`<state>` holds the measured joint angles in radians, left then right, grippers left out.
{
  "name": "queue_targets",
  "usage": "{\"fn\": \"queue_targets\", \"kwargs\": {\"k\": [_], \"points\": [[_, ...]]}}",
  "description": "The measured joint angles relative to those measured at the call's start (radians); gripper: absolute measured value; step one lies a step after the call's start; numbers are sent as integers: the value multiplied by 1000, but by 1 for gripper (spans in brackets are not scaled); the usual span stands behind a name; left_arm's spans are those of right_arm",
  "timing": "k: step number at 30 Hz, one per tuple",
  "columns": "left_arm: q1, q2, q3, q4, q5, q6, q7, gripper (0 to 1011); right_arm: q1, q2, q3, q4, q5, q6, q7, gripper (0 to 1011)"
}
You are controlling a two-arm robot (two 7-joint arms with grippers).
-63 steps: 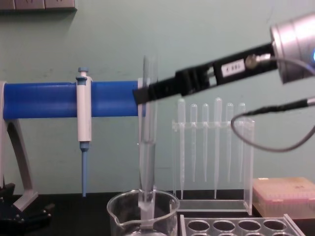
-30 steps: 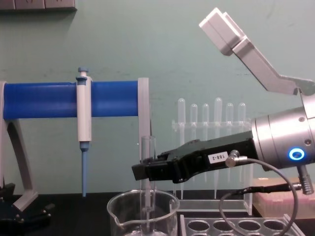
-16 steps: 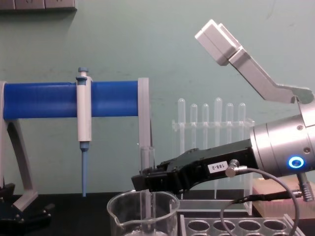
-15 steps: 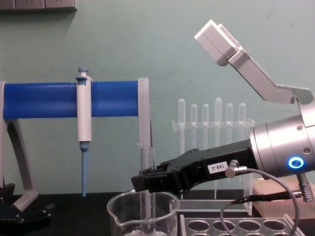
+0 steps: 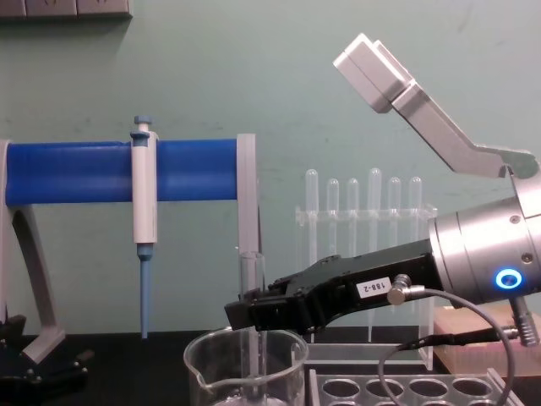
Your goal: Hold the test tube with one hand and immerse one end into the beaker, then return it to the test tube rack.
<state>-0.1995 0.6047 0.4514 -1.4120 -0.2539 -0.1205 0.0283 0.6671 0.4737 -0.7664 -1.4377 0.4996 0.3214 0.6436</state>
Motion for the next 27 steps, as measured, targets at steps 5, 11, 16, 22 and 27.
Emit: {"fn": "queue_targets", "kwargs": {"k": [5,11,16,22,27], "points": [[0,0,0,0,0,0,0,1000,0,0,0,0,1,0,-1,224],[0,0,0,0,0,0,0,1000,0,1,0,-1,2,0,-2,225],[0,0,0,0,0,0,0,1000,0,1,0,-1,2,1,-2,224],[0,0,0,0,0,0,0,1000,0,1,0,-1,2,2,-3,224],[0,0,0,0,0,0,0,1000,0,1,0,-1,3,2,-3,224]]}}
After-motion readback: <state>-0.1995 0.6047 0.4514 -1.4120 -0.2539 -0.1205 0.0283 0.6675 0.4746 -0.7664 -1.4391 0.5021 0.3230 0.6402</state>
